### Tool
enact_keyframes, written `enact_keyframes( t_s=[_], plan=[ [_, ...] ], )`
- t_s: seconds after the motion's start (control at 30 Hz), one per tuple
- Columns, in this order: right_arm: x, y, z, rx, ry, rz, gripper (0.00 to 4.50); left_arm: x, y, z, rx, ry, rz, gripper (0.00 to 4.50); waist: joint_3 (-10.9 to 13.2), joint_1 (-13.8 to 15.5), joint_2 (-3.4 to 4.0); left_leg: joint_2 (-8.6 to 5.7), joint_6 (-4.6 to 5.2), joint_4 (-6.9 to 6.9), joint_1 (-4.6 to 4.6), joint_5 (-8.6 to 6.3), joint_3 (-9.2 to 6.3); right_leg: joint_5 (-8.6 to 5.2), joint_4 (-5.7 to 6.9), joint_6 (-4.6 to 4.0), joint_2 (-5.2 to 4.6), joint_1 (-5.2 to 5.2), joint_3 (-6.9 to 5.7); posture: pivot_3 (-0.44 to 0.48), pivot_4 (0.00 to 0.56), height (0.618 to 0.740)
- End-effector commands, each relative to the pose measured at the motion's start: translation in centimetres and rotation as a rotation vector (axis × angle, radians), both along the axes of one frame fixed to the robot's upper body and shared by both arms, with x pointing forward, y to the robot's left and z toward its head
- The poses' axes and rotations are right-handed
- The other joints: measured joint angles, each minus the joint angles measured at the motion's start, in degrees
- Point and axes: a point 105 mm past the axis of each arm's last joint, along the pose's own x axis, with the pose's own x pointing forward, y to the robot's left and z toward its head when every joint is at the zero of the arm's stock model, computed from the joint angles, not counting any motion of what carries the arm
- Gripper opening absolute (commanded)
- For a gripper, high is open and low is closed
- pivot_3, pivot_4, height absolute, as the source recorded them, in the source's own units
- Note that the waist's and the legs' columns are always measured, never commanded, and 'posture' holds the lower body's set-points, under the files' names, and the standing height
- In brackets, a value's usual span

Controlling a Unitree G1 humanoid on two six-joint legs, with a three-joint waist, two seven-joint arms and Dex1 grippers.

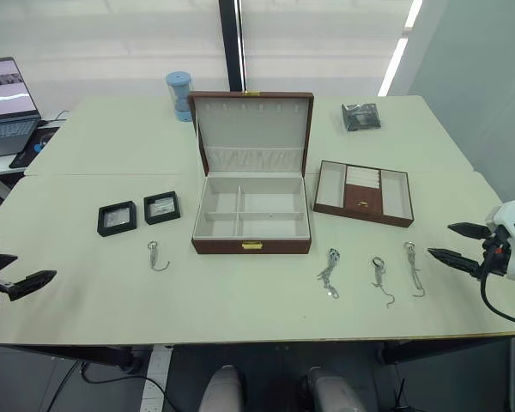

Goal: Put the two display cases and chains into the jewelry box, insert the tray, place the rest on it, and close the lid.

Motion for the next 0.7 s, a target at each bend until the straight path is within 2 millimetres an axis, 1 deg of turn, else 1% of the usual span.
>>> enact_keyframes(
  t_s=[0.03,0.27,0.37,0.4,0.53,0.6,0.7],
  plan=[
    [0.1,-0.5,1.2,-0.038,-0.037,0.003,4.47,0.1,0.5,1.5,0.042,-0.036,0.007,4.5,0.0,0.0,0.0,0.0,0.0,0.0,0.0,0.0,0.02,0.0,0.0,0.0,0.0,-0.01,0.02,0.0,0.15,0.74],
    [0.0,-0.5,1.1,-0.044,-0.037,0.003,4.47,0.6,0.3,1.5,0.055,-0.032,-0.023,4.5,0.0,0.0,0.0,0.02,0.0,0.0,0.01,0.0,0.13,0.0,0.03,0.0,0.01,-0.06,0.1,0.0,0.15,0.74],
    [0.2,0.7,1.4,-0.007,-0.047,0.047,4.47,1.0,-0.5,0.7,0.09,0.019,-0.102,4.5,0.0,0.0,0.0,0.02,0.0,-0.01,0.01,0.0,0.21,0.0,0.04,0.0,0.02,-0.1,0.17,0.0,0.15,0.74],
    [0.4,1.7,1.7,0.019,-0.054,0.078,4.47,1.3,-0.8,0.5,0.111,0.041,-0.135,4.5,0.0,0.0,0.0,0.02,0.0,-0.01,0.01,0.0,0.23,0.0,0.04,0.0,0.03,-0.1,0.19,0.0,0.15,0.74],
    [0.6,6.9,3.2,0.081,-0.084,0.246,4.47,3.5,-2.2,0.6,0.174,0.09,-0.25,4.5,0.0,0.0,-0.02,-0.15,0.0,0.02,-0.01,0.0,0.34,0.03,0.12,-0.01,0.27,-0.23,0.34,0.0,0.15,0.74],
    [0.4,9.3,3.8,0.099,-0.099,0.32,4.47,4.4,-2.9,0.4,0.188,0.114,-0.306,4.5,0.0,0.0,-0.02,-0.14,0.0,0.03,-0.08,0.0,0.4,0.03,0.22,-0.01,0.49,-0.37,0.46,0.0,0.15,0.74],
    [-0.5,13.2,4.5,0.152,-0.117,0.435,4.47,5.7,-4.0,0.2,0.198,0.125,-0.369,4.5,0.0,0.0,-0.03,-0.16,0.01,0.03,-0.12,-0.01,0.62,0.03,0.25,-0.01,0.55,-0.49,0.68,0.0,0.15,0.74]
  ],
)
